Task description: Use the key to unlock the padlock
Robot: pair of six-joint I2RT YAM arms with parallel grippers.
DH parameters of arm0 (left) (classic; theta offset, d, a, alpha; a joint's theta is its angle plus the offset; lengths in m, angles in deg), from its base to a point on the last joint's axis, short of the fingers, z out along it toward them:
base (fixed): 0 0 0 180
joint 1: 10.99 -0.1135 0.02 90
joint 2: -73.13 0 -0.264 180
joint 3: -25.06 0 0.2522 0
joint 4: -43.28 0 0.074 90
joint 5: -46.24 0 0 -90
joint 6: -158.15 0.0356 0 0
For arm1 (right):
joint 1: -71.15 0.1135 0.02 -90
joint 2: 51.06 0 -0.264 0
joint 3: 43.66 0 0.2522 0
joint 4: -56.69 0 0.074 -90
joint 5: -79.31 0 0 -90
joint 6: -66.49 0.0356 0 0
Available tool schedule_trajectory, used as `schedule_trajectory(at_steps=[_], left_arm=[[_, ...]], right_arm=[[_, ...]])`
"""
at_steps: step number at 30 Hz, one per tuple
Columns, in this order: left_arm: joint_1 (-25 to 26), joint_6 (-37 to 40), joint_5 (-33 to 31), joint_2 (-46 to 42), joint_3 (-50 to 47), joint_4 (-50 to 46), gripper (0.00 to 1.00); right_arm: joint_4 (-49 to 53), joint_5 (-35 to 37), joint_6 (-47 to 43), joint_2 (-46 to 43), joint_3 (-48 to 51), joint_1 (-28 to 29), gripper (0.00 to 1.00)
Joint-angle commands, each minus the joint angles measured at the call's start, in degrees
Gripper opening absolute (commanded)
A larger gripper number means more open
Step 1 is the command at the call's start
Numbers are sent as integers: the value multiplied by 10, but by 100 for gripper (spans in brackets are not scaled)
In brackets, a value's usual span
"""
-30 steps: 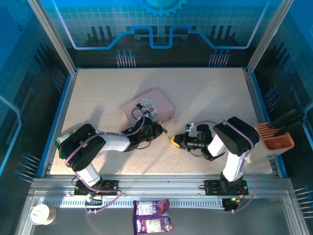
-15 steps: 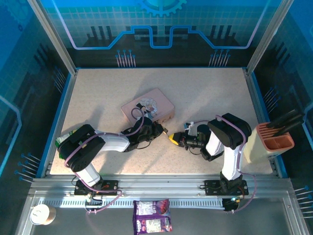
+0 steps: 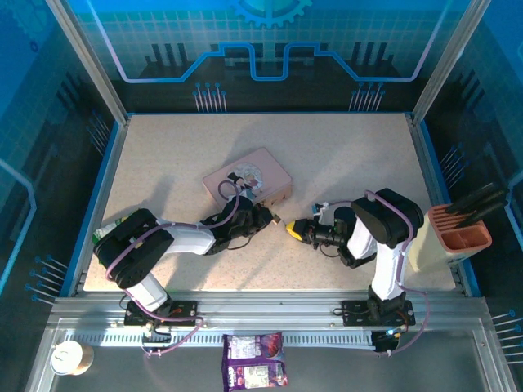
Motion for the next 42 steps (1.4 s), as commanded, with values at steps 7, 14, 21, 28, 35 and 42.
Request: schedule_trajectory(at_steps=[7, 14, 21, 28, 35, 42], left_arm=[[0, -13, 25, -18, 0, 71, 0], [3, -12, 26, -16, 1, 73, 0], [4, -17, 38, -17, -1, 84, 0], [5, -17, 47, -21, -7, 91, 0], [9, -15, 59, -31, -13, 93, 0], [11, -16, 73, -37, -20, 109, 0]], right_arm=[[-6, -6, -2, -19, -5, 26, 0], [-7, -5, 2, -23, -7, 30, 0], [-7, -6, 2, -19, -10, 29, 0], [-7, -14, 4, -21, -16, 24, 0], [-7, -22, 7, -19, -22, 15, 0], [-7, -36, 16, -19, -33, 14, 0]])
